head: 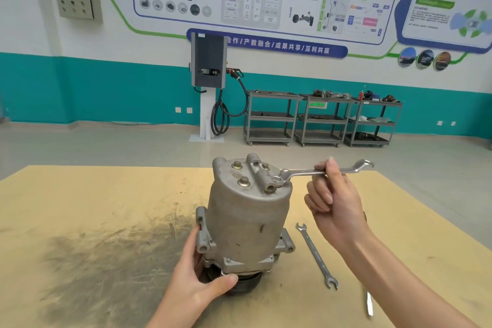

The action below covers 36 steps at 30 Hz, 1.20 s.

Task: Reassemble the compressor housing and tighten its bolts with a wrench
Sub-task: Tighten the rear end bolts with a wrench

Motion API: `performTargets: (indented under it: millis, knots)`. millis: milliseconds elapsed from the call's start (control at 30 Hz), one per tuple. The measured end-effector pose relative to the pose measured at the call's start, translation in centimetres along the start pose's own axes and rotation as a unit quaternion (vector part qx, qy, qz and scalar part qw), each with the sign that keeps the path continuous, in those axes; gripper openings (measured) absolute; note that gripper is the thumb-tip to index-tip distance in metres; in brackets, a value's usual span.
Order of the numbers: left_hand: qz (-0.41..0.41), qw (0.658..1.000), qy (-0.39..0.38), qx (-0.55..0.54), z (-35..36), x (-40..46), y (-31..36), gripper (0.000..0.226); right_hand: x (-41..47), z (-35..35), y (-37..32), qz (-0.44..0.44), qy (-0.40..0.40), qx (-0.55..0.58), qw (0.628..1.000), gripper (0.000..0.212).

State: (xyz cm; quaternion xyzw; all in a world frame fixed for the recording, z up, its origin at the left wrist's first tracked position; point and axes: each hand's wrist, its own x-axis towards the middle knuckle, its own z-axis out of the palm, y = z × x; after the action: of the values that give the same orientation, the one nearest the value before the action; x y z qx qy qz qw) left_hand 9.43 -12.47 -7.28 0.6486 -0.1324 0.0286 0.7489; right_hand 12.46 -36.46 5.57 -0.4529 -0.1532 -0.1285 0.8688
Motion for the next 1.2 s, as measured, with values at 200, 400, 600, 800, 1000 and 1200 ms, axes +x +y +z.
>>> performTargets:
  millis: [200,400,600,800,1000,1200]
  knots:
    - [0.008,1.0,0.002,0.0,0.0,0.0,0.3,0.125,-5.0,0.9,-0.2,-0.2,0.049,-0.213,0.955,0.022]
    - [0.004,1.0,0.003,0.005,0.0,0.1,0.0,0.112,-7.3,2.8,-0.1,-0.344,-0.065,-0.418,0.838,0.013]
    - [0.005,1.0,-0.013,0.006,-0.2,0.1,0.2,0.13,-7.1,5.7,-0.7,-0.477,-0.102,-0.61,0.625,0.026]
    - [0.013,1.0,-0.018,0.009,0.0,0.0,0.3,0.128,-6.6,6.3,-1.8,-0.493,-0.096,-0.661,0.557,0.017]
    - [0.014,1.0,-0.017,0.0,0.1,-0.1,0.4,0.144,-4.9,6.5,-4.0,-0.403,-0.123,-0.521,0.742,0.009]
    - [0.01,1.0,-0.016,-0.006,0.1,-0.1,0.4,0.142,0.2,4.5,-6.0,-0.15,0.034,-0.162,0.975,0.035]
